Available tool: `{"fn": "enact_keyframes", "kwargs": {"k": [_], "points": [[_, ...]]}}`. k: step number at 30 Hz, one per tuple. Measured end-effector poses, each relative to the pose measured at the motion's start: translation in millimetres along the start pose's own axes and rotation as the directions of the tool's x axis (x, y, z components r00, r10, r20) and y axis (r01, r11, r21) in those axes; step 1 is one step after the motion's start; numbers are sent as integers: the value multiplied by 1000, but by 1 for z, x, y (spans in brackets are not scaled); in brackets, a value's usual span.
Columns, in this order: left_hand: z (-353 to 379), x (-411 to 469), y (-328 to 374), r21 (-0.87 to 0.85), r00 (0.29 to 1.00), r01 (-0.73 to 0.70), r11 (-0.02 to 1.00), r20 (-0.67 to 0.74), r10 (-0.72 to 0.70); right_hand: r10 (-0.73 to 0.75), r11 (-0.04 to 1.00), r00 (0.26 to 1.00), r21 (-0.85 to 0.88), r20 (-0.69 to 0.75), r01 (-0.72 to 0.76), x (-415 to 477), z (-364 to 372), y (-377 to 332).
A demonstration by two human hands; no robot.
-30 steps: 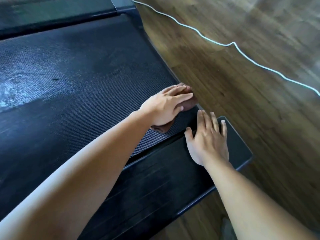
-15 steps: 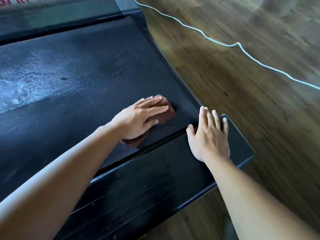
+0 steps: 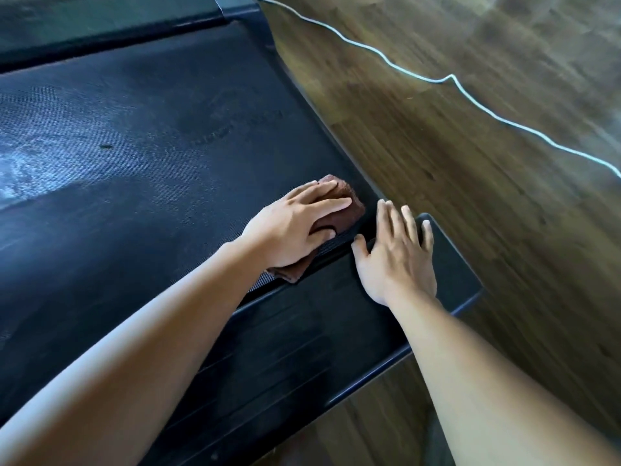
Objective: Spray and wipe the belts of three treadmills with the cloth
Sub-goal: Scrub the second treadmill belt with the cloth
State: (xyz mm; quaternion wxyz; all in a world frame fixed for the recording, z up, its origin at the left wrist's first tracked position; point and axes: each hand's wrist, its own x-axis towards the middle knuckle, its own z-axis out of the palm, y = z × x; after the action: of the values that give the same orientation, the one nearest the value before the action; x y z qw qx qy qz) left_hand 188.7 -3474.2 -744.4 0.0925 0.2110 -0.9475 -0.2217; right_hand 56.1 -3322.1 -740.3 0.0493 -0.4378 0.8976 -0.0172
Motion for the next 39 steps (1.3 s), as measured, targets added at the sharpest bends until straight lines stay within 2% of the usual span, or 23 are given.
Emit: {"fn": "enact_keyframes", "kwargs": {"k": [3,11,17,21,26,29,39], "points": [[-1,-25,-1,7,998,50,999,-38,-49,3,1000,1000,-3,4,-3,1,0,1],[-7,-43,-6,-59,988,55,997,-143,-63,-14,999,1000,38,-25,15,0,1,1],[-20,-65,-10,-84,983,71,994,-164,-84,-59,988,990,136,-130,77,-6,2,-1],[-34,-93,-16,-89,972,110,990,-199,-126,-125,974,958,153,-258,168,-9,6,-3],[-64,-132,-27,-87,954,182,979,-226,-197,-177,964,936,136,-305,227,-15,3,-19],[-83,-155,-36,-90,935,235,968,-253,-250,-163,960,951,180,-262,214,-27,-3,-51],[-150,-254,-79,-78,845,396,915,-360,-396,-368,892,913,210,-177,400,-70,-23,-224]]}}
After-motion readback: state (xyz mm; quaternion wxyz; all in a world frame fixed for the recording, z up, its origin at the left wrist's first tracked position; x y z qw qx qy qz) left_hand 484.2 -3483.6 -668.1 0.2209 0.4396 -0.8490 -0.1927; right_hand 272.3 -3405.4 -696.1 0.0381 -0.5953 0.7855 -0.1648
